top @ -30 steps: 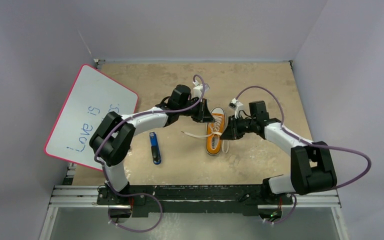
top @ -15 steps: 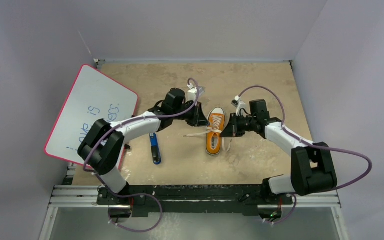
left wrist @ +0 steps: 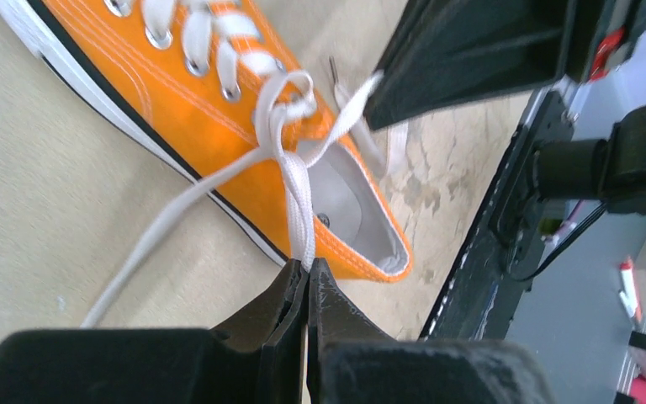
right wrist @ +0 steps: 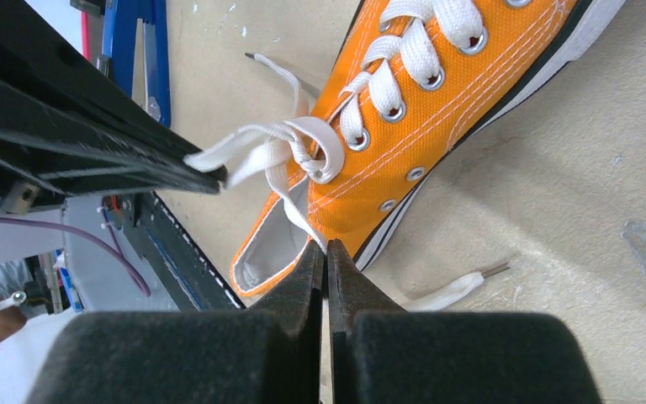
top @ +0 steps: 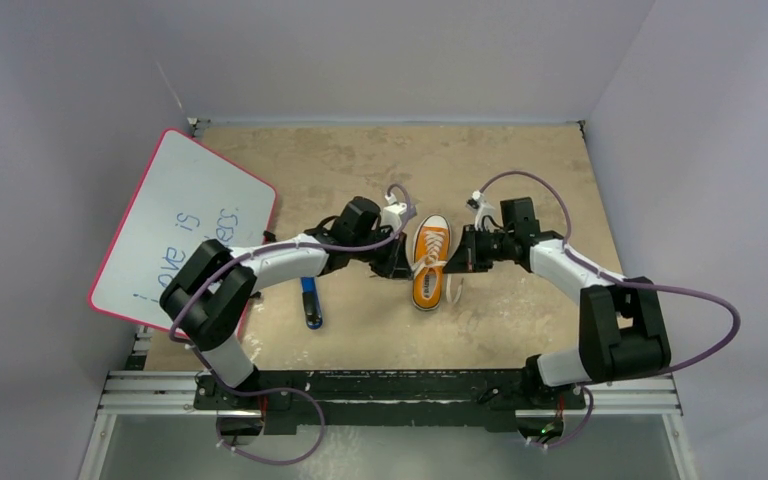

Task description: Tie the shoes

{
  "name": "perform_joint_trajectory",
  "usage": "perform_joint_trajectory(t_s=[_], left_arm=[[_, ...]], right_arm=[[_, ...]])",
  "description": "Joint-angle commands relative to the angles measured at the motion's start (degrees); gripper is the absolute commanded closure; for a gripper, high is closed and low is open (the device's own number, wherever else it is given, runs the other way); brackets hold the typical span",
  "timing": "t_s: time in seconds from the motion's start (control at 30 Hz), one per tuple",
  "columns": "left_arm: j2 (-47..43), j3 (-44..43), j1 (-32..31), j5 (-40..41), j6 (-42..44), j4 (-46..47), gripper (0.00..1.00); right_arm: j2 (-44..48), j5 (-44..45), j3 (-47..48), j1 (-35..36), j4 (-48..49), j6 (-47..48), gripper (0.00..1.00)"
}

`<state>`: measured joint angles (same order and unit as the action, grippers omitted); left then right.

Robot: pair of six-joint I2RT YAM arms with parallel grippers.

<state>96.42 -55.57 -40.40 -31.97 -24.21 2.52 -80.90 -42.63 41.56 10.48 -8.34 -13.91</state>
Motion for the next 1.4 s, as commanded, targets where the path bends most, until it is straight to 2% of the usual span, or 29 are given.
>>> perform_joint_trajectory(t_s=[0.0, 0.23, 0.57, 0.7, 0.83, 0.97, 1.1, 1.37], left_arm=[[0.48, -0.37, -1.77, 2.72, 5.85, -6.59, 1.0], [-1.44, -1.86, -1.72, 5.37, 12.29, -15.19, 0.95], [-6.79, -6.6, -0.49, 7.81, 13.15, -18.12, 0.61], [-5.41, -10.94, -0.03, 7.7, 11.51, -16.99, 0.6], [0.26, -16.3, 0.01, 6.79, 9.76, -14.52, 0.61], [7.09, -20.08, 0.01, 4.55, 7.05, -11.15, 0.7], [11.19, -20.97, 0.0, 1.53, 5.27, -8.48, 0.71], [12.78, -20.01, -0.01, 2.6, 4.84, -5.83, 0.66]], right_arm=[[-1.36, -1.27, 3.92, -0.14, -2.86, 3.58, 1.0], [-1.28, -1.94, 2.65, -0.1, -2.88, 3.98, 1.0], [-1.38, -4.73, 1.31, -0.11, -3.52, 5.03, 1.0], [-0.95, -4.79, 1.44, -0.11, -4.24, 5.47, 1.0], [-1.04, -5.0, 1.49, -0.11, -4.4, 5.65, 1.0], [-1.32, -5.31, 1.89, -0.1, -4.53, 5.69, 1.0], [-0.86, -5.18, 2.3, -0.1, -4.74, 5.57, 1.0], [-0.38, -5.36, 1.65, -0.11, -5.07, 5.6, 1.0]])
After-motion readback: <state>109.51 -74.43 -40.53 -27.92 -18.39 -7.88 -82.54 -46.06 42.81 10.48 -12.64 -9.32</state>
